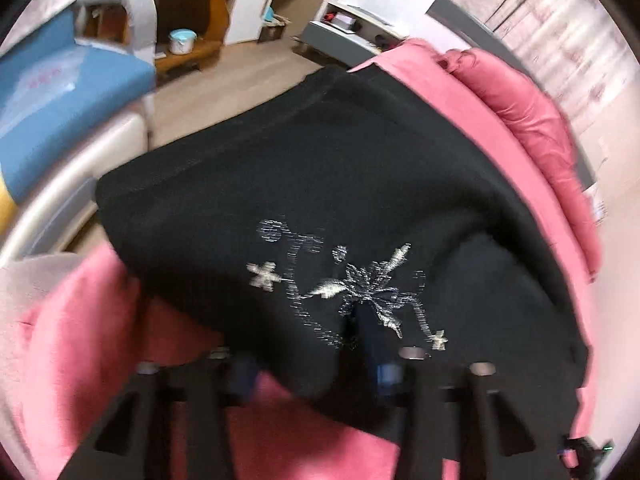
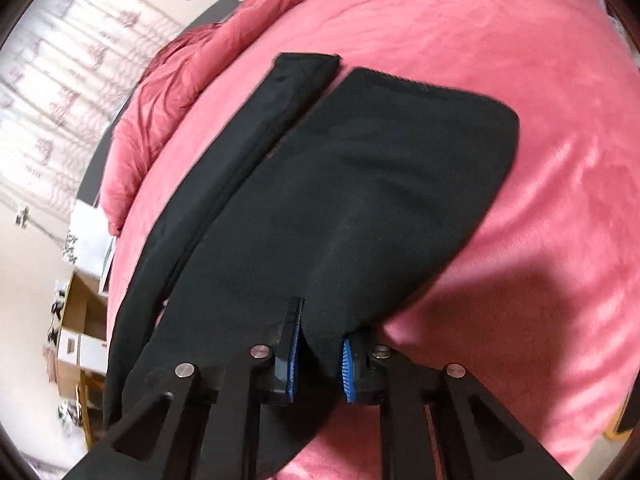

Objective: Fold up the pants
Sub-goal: 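Grasp the embroidered waistband of the black pants with the left tool and lift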

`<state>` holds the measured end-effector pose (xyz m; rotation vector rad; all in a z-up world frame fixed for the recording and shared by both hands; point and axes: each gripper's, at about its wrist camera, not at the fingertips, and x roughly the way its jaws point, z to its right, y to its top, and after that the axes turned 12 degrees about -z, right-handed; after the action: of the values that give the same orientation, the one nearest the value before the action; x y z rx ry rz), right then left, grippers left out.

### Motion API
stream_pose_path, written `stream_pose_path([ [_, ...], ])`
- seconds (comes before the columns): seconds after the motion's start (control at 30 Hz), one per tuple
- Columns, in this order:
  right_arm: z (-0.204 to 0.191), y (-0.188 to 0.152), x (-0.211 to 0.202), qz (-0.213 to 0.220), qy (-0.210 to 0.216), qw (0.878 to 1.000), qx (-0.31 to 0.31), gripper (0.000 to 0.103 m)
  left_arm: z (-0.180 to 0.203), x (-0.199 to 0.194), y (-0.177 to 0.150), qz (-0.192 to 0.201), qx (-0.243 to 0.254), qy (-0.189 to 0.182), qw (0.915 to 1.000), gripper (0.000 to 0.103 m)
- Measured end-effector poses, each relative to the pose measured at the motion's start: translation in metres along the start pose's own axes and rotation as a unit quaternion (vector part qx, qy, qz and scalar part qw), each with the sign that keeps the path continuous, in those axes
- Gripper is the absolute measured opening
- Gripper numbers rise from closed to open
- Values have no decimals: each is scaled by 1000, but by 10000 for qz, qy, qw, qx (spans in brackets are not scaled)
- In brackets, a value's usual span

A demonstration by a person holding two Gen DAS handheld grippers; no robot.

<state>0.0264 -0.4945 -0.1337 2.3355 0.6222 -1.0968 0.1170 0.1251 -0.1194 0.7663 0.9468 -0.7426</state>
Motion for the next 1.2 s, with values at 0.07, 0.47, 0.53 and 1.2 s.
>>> stream_pose_path([
  [0.07,-7,2,-5,24,1,9999,-133,15,-6,-3,3,-23,-67,-147,9999,28],
  [0.47,-5,-8,-70,510,-109,9976,-456,15,-23,-49,-9,-151,49,-1017,9947,9],
  [0.53,2,-9,-78,512,-136,9976,-435,15,-27,-55,-12,-205,52,-1097,9937,8],
  [1.2,82,-15,-102,859,-1274,9875,353,56,-53,-95,-55,347,518,-500,9968,32],
])
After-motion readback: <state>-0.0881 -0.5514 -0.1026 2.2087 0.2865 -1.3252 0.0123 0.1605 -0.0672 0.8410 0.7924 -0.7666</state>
